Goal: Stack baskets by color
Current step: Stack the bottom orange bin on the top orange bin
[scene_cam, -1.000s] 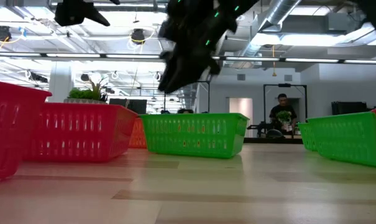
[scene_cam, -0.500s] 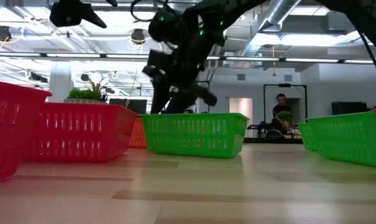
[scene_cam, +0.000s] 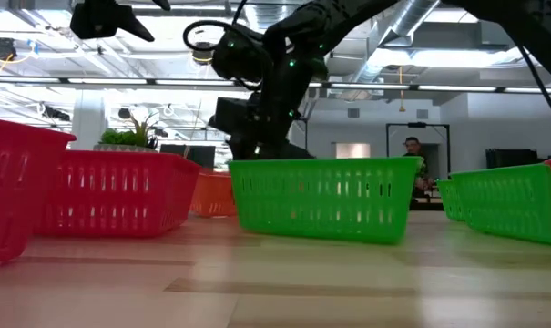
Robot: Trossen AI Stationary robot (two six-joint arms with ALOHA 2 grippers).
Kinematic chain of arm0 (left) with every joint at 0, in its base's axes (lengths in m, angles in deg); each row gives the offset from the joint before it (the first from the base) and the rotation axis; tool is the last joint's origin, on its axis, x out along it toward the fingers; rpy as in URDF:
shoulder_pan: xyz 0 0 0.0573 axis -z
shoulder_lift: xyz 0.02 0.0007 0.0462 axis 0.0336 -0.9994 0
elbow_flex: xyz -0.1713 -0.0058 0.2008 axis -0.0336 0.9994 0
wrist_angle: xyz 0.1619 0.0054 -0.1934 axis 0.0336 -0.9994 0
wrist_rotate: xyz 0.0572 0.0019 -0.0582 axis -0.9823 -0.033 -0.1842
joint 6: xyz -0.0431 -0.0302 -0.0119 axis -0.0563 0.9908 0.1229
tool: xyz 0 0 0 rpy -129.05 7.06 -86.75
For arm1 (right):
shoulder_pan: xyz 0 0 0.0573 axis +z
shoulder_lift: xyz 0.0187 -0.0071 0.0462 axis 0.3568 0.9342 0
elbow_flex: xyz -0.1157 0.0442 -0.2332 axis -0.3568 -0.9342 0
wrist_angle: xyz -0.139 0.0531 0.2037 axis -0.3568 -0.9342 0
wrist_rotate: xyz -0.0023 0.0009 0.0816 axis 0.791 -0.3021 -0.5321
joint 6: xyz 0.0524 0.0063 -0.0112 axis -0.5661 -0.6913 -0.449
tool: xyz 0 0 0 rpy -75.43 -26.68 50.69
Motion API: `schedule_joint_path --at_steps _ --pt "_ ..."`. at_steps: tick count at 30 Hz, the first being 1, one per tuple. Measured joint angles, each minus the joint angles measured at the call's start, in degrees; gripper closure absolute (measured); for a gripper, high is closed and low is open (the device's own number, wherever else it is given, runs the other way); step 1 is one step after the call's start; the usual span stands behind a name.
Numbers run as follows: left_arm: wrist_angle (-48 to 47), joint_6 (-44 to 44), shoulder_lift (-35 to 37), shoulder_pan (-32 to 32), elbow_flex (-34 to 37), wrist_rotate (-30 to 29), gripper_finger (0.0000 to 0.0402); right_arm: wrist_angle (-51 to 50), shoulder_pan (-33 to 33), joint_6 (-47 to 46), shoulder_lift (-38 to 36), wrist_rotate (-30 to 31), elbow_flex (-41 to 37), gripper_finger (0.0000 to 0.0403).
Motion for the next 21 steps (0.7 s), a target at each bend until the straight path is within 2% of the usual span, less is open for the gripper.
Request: schedule_joint_path --at_steps 3,4,10,16,21 --pt "-0.3 0.0 0.0 0.0 0.0 0.0 0.0178 -0.5 0.2 -0.2 -1.2 0.4 0.0 0.0385" --pt "-0.3 0.0 0.0 0.0 0.0 0.0 0.0178 -0.9 0.3 -0.3 -1.8 0.4 0.0 0.0390" --pt "-0.3 0.0 0.0 0.0 0.0 -1.1 0.0178 -1.7 0.4 -2.4 -5.3 0.3 0.0 0.0395" --pt "-0.2 0.0 0.0 0.0 0.0 -1.5 0.0178 -5.0 -0.1 -5.4 -12.3 0.3 0.0 0.0397" --pt "-0.2 0.0 0.0 0.0 0.0 -3.0 0.0178 -5.9 -4.7 -6.9 -16.9 0.3 0.0 0.0397"
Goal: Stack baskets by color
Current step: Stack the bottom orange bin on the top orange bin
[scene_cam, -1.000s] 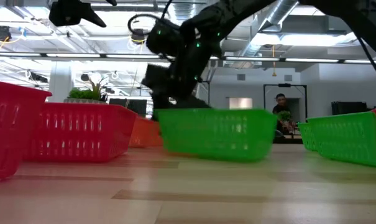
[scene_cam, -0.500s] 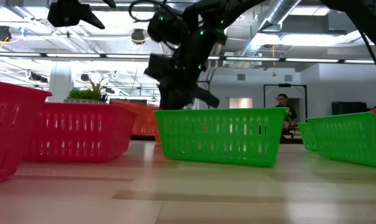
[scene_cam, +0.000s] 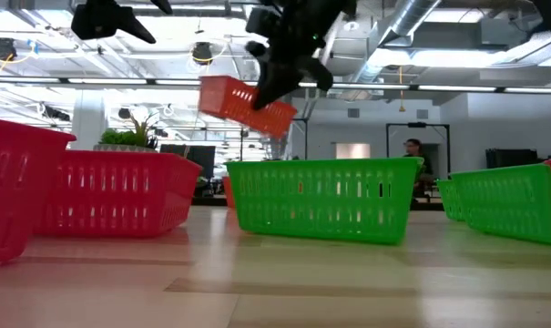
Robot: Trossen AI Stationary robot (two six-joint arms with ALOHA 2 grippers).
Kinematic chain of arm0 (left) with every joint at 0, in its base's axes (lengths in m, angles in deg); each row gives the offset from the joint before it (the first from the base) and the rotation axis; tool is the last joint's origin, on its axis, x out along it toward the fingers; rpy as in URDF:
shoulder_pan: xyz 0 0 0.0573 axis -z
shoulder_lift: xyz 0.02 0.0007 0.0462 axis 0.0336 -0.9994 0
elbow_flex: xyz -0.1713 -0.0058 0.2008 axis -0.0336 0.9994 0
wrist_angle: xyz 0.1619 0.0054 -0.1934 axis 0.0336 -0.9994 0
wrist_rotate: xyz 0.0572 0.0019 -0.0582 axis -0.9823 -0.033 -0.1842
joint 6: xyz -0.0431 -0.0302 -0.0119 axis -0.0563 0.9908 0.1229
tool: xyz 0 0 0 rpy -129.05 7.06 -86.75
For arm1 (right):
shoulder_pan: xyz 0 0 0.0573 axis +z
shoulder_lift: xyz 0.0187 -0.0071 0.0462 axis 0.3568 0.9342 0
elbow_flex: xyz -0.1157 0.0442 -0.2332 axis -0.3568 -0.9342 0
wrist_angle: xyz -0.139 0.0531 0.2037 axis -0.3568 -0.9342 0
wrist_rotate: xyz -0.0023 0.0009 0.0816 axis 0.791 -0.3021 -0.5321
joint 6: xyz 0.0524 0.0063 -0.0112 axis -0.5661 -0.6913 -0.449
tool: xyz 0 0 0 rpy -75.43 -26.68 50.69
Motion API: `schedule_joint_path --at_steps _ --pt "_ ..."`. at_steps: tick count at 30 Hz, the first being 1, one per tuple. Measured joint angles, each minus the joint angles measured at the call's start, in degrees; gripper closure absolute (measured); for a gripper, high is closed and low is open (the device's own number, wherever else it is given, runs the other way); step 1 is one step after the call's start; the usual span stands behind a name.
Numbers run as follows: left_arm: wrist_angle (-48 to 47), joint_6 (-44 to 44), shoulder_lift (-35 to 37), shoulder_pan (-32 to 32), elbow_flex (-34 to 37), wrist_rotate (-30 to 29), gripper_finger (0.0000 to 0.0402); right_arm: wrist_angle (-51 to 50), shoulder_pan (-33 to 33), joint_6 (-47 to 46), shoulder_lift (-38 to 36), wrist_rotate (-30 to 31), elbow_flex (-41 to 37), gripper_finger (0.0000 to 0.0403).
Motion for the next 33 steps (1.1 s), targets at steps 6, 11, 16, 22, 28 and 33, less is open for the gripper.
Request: schedule_joint_path --at_steps 6,11,16,22,28,33 --pt "0.0 0.1 0.0 0.0 0.0 -1.6 0.0178 -0.2 -9.0 1.6 -0.1 0.0 0.0 0.0396" --pt "-0.1 0.6 -0.2 0.0 0.0 -1.6 0.0178 -1.7 -13.4 8.1 2.4 -1.9 0.0 0.0399" --pt "-0.6 1.4 -0.6 0.0 0.0 -1.6 0.0178 -3.5 -14.9 12.6 4.4 -3.2 -0.1 0.0391" --pt "-0.8 1.9 -1.2 0.0 -0.1 -1.9 0.0178 -3.6 -15.1 15.0 6.6 -3.4 -0.2 0.0395" --pt "-1.1 2.1 -1.3 0.0 0.0 -2.5 0.0178 -3.9 -15.1 16.9 6.9 -5.5 -0.1 0.0387" --pt "-1.2 2.1 -1.3 0.0 0.0 -2.4 0.0178 -4.4 -15.1 17.5 6.9 -6.0 -0.1 0.0386"
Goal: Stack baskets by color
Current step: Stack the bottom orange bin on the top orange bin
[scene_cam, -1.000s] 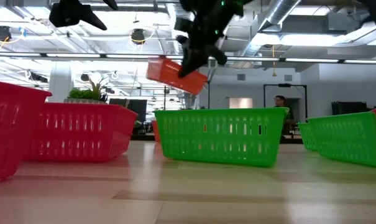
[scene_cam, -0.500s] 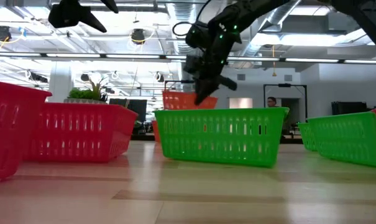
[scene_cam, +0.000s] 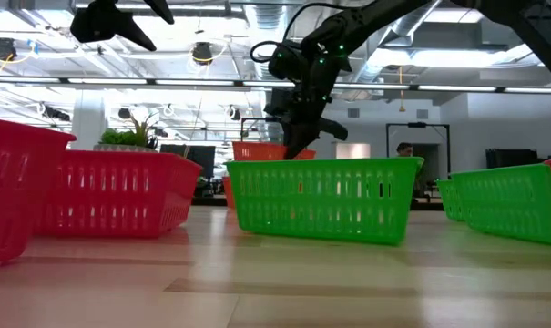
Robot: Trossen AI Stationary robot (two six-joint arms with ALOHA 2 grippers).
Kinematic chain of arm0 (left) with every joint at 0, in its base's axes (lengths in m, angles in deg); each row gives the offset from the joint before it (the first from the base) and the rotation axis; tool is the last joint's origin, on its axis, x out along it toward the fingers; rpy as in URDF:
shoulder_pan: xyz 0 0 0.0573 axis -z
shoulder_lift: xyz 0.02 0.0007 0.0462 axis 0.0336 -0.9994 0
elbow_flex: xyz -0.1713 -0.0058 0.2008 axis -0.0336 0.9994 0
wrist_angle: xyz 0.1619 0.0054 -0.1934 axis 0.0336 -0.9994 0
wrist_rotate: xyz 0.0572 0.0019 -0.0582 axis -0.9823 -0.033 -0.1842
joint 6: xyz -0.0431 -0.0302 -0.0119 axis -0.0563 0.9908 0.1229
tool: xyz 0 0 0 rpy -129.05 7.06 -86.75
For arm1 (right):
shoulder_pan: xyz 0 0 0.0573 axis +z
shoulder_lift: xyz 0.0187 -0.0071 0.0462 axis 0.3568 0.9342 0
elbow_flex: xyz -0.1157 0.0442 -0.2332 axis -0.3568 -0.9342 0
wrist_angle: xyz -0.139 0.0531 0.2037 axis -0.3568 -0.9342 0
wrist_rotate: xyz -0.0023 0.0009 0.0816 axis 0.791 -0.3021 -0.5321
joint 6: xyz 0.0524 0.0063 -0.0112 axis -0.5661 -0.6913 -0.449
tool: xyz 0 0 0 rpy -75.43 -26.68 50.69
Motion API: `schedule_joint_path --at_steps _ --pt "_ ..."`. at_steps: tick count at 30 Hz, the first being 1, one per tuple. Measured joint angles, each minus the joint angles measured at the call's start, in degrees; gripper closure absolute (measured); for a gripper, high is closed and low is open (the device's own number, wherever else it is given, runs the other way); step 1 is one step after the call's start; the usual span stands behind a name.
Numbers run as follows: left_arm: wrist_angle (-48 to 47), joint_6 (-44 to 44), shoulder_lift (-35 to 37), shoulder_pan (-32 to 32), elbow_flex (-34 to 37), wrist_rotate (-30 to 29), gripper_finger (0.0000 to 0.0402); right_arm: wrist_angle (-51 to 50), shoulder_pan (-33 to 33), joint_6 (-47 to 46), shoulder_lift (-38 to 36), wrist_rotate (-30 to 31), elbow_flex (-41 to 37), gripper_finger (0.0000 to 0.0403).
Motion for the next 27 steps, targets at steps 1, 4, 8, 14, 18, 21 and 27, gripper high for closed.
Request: schedule_joint_path --at_steps 1,4,8,14,18,21,27 --pt "0.0 0.0 0.0 0.0 0.0 0.0 0.0178 0.0 0.0 0.0 0.0 -0.1 0.0 0.0387" --pt "0.0 0.0 0.0 0.0 0.0 0.0 0.0178 0.2 0.0 0.6 0.0 -1.0 0.0 0.0390" --pt "0.0 0.0 0.0 0.0 0.0 -0.1 0.0178 0.3 0.0 2.4 0.0 -2.3 0.0 0.0381" --pt "0.0 0.0 0.0 0.0 0.0 -0.1 0.0178 1.9 -0.1 3.0 0.0 -2.8 0.0 0.0367" --pt "0.0 0.0 0.0 0.0 0.0 -0.1 0.0178 3.3 -0.1 3.0 0.0 -3.0 0.0 0.0367" --pt "0.0 0.0 0.0 0.0 0.0 -0.1 0.0178 3.2 -0.2 3.0 0.0 -3.0 0.0 0.0367" --pt "0.0 0.0 0.0 0.0 0.0 -0.2 0.0177 5.7 -0.9 3.0 0.0 -3.8 -1.2 0.0368"
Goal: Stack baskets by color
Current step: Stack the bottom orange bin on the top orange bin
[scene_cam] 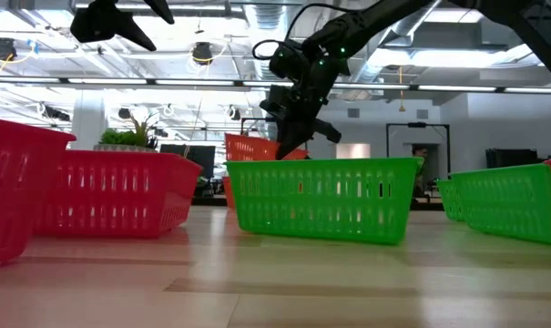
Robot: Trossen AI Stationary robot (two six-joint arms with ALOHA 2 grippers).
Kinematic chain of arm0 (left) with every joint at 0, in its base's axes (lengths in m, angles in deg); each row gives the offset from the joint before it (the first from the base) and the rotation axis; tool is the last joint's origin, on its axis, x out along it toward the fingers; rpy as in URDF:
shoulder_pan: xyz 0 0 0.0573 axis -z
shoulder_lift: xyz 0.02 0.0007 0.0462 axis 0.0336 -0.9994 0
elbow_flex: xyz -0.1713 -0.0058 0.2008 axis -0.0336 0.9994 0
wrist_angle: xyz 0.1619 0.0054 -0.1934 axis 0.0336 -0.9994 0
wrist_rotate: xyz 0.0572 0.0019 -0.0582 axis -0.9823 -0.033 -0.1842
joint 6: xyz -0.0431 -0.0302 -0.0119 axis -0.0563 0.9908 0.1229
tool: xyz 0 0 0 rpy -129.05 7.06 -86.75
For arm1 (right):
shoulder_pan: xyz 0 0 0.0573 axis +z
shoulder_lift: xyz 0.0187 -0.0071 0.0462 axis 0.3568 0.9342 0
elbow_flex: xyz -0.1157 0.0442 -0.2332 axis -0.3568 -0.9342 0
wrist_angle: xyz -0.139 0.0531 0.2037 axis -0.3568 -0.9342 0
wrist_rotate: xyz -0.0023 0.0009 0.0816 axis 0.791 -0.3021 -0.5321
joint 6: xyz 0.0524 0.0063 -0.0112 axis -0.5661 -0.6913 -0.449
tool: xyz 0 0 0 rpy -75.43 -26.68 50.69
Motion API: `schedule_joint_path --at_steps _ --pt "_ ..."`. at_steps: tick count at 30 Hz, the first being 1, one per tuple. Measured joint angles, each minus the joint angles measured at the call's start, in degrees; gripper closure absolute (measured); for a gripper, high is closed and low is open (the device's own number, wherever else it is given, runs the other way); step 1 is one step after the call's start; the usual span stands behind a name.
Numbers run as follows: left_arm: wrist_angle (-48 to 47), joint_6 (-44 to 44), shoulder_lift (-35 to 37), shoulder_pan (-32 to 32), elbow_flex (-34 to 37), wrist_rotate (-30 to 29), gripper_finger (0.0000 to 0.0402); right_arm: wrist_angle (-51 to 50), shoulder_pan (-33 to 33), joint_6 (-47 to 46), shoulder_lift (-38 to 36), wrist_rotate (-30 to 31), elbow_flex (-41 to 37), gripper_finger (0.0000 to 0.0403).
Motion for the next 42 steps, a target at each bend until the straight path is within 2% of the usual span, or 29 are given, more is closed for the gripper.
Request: schedule_joint_path --at_steps 15,35,42 --pt "0.0 0.0 0.0 0.0 0.0 -0.7 0.0177 3.4 -0.4 0.4 0.0 -0.1 -2.2 0.0371" --pt "0.0 0.3 0.0 0.0 0.0 -1.0 0.0178 2.4 -2.2 -3.0 0.0 -4.3 -2.2 0.0373" --pt "0.0 0.7 0.0 0.0 0.0 -1.1 0.0178 2.9 -2.1 -2.6 2.8 -3.8 -2.2 0.0374"
